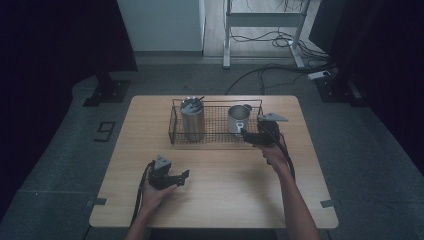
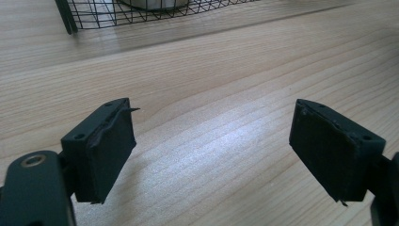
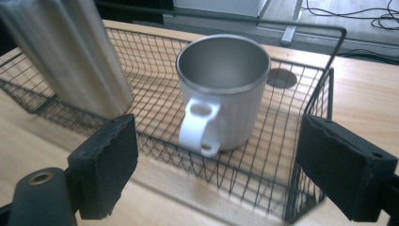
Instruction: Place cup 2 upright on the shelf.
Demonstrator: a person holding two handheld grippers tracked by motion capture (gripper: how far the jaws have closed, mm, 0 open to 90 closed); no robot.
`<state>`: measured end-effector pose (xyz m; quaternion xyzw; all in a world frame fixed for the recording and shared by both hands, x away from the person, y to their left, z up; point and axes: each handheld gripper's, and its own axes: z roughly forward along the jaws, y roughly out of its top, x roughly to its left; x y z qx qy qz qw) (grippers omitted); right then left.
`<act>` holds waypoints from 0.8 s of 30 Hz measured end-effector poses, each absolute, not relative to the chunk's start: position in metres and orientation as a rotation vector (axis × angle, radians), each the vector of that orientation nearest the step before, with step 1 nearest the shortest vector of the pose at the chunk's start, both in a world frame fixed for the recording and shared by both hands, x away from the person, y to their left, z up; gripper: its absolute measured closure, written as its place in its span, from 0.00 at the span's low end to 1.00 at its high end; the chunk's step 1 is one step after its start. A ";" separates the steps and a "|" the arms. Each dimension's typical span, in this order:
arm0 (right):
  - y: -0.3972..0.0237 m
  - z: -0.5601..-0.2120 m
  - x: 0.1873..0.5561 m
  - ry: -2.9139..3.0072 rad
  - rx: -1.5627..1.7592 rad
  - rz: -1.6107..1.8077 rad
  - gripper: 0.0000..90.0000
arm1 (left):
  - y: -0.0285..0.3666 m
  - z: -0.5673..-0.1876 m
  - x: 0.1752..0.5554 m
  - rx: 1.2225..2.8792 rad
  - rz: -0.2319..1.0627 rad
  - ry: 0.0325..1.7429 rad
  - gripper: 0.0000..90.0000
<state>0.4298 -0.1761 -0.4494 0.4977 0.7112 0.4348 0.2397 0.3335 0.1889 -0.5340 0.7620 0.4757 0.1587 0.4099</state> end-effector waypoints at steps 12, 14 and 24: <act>-0.205 -0.483 0.376 1.934 1.374 1.240 0.18 | 0.188 -0.534 0.333 1.926 0.399 1.195 0.16; -0.209 -0.489 0.369 1.933 1.380 1.236 0.19 | 0.187 -0.535 0.333 1.930 0.400 1.196 0.16; -0.225 -0.512 0.346 1.942 1.410 1.197 0.19 | 0.187 -0.535 0.331 1.938 0.404 1.193 0.16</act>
